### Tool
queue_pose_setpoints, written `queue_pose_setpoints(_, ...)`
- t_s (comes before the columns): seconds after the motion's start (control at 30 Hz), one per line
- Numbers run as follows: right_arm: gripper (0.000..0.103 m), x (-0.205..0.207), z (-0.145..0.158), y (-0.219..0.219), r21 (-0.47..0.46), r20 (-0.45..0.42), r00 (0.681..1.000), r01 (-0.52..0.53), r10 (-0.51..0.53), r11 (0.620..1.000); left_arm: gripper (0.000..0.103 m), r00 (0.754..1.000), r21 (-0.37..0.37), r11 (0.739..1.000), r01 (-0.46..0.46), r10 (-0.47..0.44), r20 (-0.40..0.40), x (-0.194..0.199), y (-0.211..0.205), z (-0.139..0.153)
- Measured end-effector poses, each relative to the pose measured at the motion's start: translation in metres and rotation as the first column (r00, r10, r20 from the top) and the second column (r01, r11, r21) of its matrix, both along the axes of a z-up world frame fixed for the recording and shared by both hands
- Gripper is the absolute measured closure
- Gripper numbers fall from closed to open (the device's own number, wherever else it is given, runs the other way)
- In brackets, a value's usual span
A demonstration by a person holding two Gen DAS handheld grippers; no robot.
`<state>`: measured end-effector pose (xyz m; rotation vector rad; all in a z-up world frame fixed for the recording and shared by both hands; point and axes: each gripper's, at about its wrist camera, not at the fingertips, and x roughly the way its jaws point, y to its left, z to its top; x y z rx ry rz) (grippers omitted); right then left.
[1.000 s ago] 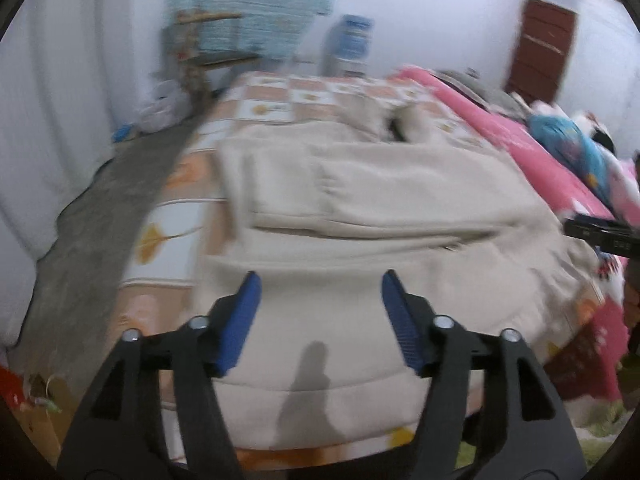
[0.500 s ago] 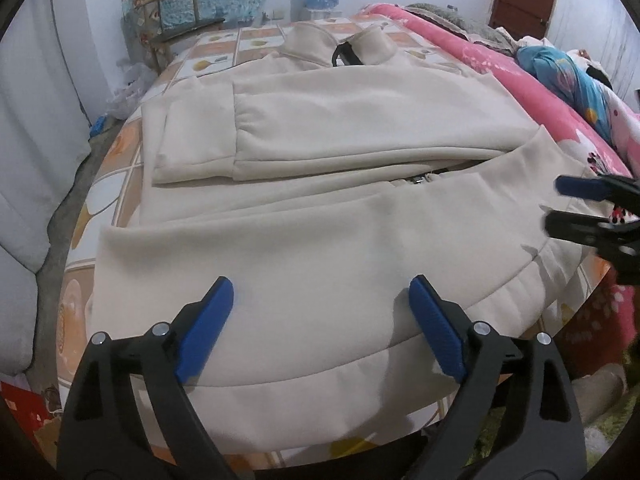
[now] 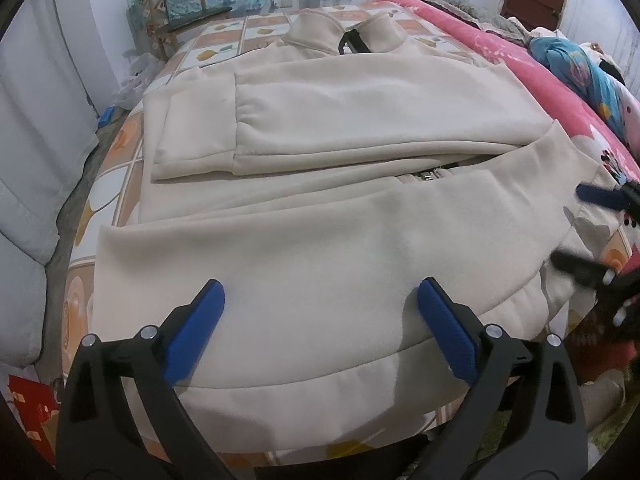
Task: Fold large clothes
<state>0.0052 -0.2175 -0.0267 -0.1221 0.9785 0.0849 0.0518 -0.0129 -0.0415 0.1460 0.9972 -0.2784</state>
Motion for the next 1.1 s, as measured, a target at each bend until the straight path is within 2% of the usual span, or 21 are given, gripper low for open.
queue_pose_setpoints(0.1,0.016,0.006,0.003,-0.019,0.021,0.014,0.997,0.079,-0.079,0.997,0.008,1.0,0.003,1.0,-0.005,0.005,-0.003,0.0,-0.001,0.0)
queue_pose_setpoints(0.23,0.014,0.013,-0.019,-0.037,0.045,-0.049,0.986,0.161,-0.159,0.986,0.008,1.0,0.005,1.0,-0.007,0.008,-0.009,0.001,-0.001,0.0)
queue_pose_setpoints(0.43,0.014,0.02,-0.014,-0.034,0.04,-0.046,0.984,0.172,-0.17,0.984,0.008,1.0,0.008,1.0,-0.01,0.01,-0.017,0.002,-0.002,0.0)
queue_pose_setpoints(0.57,0.014,0.024,-0.001,-0.029,0.078,-0.006,0.987,0.16,-0.16,0.984,0.008,1.0,0.01,1.0,-0.011,0.011,-0.021,0.003,-0.002,0.0)
queue_pose_setpoints(0.67,0.014,0.03,0.001,-0.023,0.073,0.01,0.988,0.152,-0.153,0.986,0.008,1.0,0.011,1.0,-0.013,0.014,-0.022,0.003,-0.002,0.0)
queue_pose_setpoints(0.77,0.014,0.036,-0.005,-0.017,0.065,-0.007,0.989,0.151,-0.15,0.986,0.008,1.0,0.012,1.0,-0.013,0.013,-0.024,0.003,-0.002,0.0)
queue_pose_setpoints(0.87,0.014,0.042,-0.018,-0.013,0.052,-0.061,0.986,0.16,-0.157,0.986,0.008,1.0,0.012,1.0,-0.013,0.013,-0.023,0.003,-0.002,0.0)
queue_pose_setpoints(0.9,0.009,0.044,-0.022,-0.014,0.05,-0.075,0.984,0.165,-0.161,0.985,0.008,1.0,0.012,1.0,-0.012,0.012,-0.024,0.003,-0.002,0.0)
queue_pose_setpoints(1.1,0.007,0.045,-0.023,-0.014,0.048,-0.084,0.98,0.185,-0.181,0.982,0.008,1.0,0.012,1.0,-0.012,0.012,-0.024,0.003,-0.002,0.0)
